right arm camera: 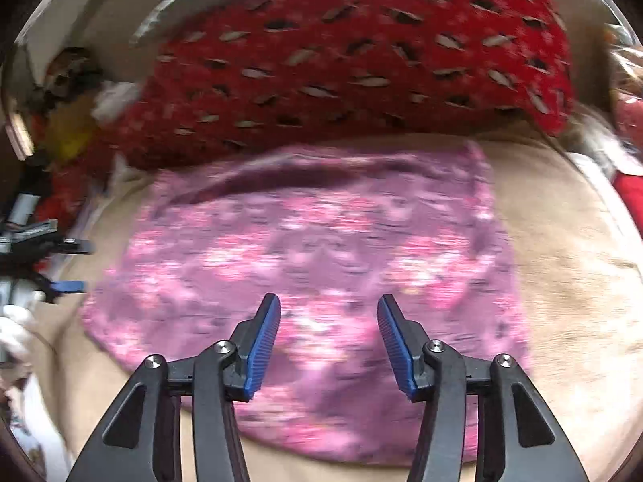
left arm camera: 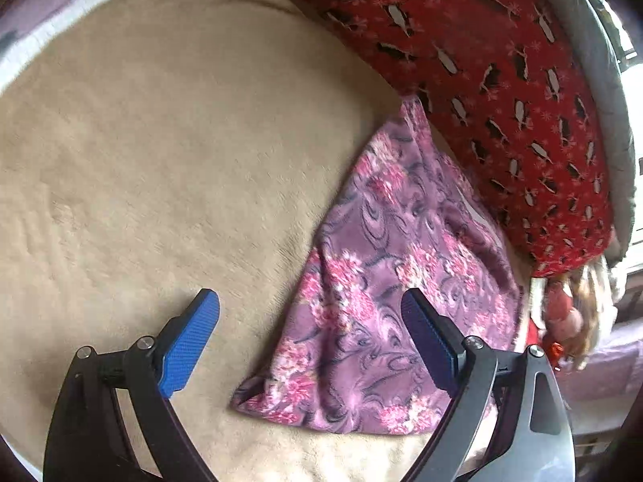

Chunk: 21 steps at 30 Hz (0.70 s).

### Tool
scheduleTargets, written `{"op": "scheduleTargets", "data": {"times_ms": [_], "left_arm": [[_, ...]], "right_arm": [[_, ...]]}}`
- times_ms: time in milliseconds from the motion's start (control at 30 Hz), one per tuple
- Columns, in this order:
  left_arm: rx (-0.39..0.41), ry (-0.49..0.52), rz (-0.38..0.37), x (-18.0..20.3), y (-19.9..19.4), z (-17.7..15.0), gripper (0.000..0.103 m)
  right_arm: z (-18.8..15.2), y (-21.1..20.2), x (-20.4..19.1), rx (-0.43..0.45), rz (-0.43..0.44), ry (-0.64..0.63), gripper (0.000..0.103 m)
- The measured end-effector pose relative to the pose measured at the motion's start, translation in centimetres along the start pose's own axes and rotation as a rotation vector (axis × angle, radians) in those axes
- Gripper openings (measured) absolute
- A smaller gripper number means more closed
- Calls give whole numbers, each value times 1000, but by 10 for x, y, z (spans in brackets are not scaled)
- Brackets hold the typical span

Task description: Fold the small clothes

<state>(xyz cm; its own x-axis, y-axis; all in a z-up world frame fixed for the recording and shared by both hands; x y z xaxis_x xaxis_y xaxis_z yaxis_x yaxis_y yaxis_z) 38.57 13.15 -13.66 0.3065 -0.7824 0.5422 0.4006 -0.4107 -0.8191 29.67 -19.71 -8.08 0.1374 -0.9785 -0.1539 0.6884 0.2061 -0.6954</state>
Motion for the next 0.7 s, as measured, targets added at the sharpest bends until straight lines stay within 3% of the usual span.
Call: {"op": "scheduleTargets", "data": {"times_ms": [133, 200, 267, 333, 467, 533, 567, 633, 700], "left_arm": [[-53, -1, -17, 8, 21, -8, 93], [-43, 12, 11, 13, 29, -1, 93], [-41, 37, -7, 22, 29, 3, 94], [-90, 69, -23, 36, 41, 2, 94], [-142, 238, 28, 64, 54, -16, 95], [-169, 249, -43, 75, 51, -23, 78], [-155, 256, -62, 78, 46, -23, 75], [-152, 282, -93, 81, 41, -22, 48], [-163, 258, -103, 74, 42, -19, 45]], "right_arm": [[-22, 23, -15, -70, 9, -12, 56], [-28, 24, -19, -30, -2, -45, 62], [-31, 22, -22, -18, 6, -56, 65], [-32, 22, -23, -13, 20, -58, 67], [-31, 17, -22, 8, 62, -19, 70], [-30, 15, -23, 17, 73, -10, 70], [-30, 14, -22, 21, 80, -3, 70], [-29, 15, -20, 24, 95, 11, 70], [-29, 14, -18, 25, 112, 29, 70]]}}
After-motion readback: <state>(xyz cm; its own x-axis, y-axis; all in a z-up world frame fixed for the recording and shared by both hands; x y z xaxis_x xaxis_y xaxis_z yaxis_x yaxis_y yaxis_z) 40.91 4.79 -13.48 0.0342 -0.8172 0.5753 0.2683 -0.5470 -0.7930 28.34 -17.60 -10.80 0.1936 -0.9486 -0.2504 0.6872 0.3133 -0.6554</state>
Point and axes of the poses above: each gripper's, at about its wrist camera, not at the fingertips, and y roughly the way its jaws point, x to its right, z to its top, the point moved 8 cm from there along y, roughly the way its jaws point, and after that the axes turned 3 degrees about -y, right-handed, at the moved point
